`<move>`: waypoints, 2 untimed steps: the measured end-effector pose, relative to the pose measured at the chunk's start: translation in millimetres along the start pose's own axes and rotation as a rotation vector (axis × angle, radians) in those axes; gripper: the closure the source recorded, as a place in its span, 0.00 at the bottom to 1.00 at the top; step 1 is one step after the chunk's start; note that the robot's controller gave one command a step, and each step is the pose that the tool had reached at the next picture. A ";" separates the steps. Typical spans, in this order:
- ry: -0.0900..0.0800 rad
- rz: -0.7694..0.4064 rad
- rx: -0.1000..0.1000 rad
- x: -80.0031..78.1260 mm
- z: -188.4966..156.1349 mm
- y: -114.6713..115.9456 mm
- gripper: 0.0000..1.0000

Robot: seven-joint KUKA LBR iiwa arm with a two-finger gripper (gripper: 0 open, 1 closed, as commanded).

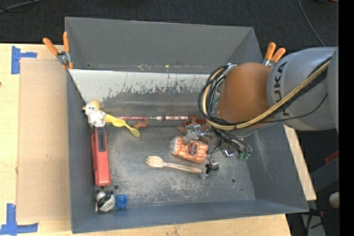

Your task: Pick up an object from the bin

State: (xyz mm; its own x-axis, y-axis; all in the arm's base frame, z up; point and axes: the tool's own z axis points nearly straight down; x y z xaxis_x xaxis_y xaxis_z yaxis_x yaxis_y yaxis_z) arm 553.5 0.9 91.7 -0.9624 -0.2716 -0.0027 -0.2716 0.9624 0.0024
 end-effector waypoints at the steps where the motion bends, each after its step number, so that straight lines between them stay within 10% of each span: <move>1: -0.003 -0.089 -0.001 -27.9 15.9 -3.9 1.00; 2: -0.002 -0.090 0.000 -28.0 15.9 -3.9 1.00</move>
Offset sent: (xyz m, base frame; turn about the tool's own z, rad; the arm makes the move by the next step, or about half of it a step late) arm 0.0000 0.0000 0.0000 0.0000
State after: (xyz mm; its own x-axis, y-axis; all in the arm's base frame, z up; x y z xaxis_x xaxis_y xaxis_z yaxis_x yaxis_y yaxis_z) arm 581.5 4.8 75.9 -0.9341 -0.3569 -0.0054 -0.3569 0.9341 0.0024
